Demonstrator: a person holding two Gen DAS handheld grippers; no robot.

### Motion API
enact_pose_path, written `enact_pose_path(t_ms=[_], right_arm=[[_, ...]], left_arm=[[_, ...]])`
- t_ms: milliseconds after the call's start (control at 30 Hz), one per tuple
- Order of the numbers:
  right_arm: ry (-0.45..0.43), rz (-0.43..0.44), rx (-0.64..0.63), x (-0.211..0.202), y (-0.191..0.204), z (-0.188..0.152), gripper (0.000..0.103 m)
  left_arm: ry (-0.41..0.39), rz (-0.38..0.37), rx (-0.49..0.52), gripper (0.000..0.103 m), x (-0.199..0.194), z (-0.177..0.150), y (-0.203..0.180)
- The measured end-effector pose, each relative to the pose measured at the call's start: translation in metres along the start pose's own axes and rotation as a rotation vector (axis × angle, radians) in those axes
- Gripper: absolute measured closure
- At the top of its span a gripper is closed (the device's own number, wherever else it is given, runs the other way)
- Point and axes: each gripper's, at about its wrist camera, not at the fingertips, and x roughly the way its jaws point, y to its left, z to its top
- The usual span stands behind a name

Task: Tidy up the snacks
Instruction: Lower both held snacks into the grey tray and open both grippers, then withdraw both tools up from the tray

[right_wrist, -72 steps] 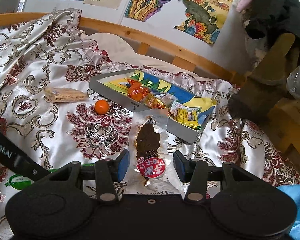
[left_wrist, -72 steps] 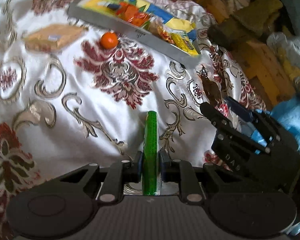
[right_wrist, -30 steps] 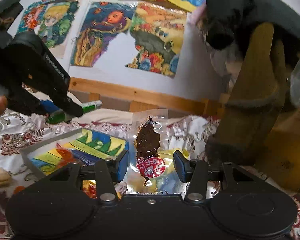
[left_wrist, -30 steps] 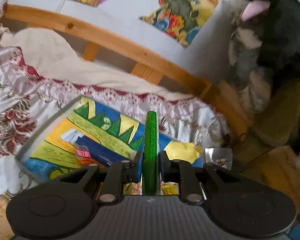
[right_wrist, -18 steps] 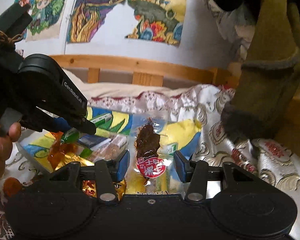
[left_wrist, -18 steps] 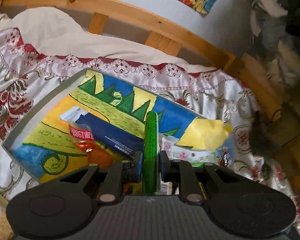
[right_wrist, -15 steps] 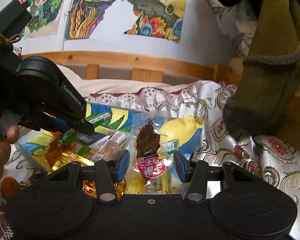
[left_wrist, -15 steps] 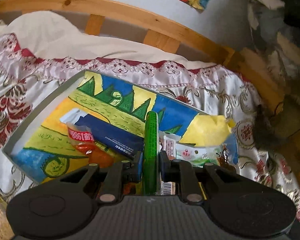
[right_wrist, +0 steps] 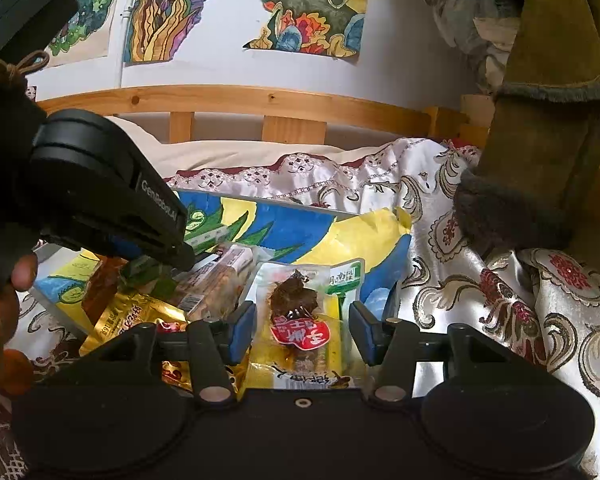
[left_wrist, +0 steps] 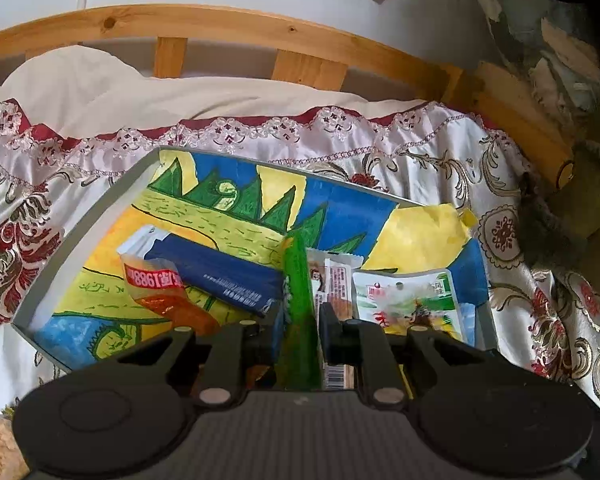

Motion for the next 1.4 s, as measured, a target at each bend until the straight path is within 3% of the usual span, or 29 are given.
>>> enact_pose_path(t_ms=[300,667,800,1067,1400], right_arm=[[-0.050,-0.003,0.025,-0.019,0.000,0.006,0.033],[-0.145,-0.042,0.076,-0.076,-0.010,0.022,0.008],[-0.196,-0.022,0.094,-0.106,-0.011,0.021,0.001],[-0.275,-0.018,0.150,-0.170,-0.006,0.020,0.001],[-0.332,0.001,0.150,-0.240,0.015,-0.001,0.001]], left_arm=[[-0.027,0.002,-0.005,0.051,-0.025,-0.001,0.000],[-0.174,-0.039,-0.055,0.016,-0.094,-0.005,0.012],[-0.206,-0.054,-0.076,0.012,-0.129,-0.015,0.022],[-0.298,-0.009,-0.057,0.001,-0.197,-0.057,0.049],[-0.384,0.050,-0.012,0.001,-0.261,-0.115,0.072]])
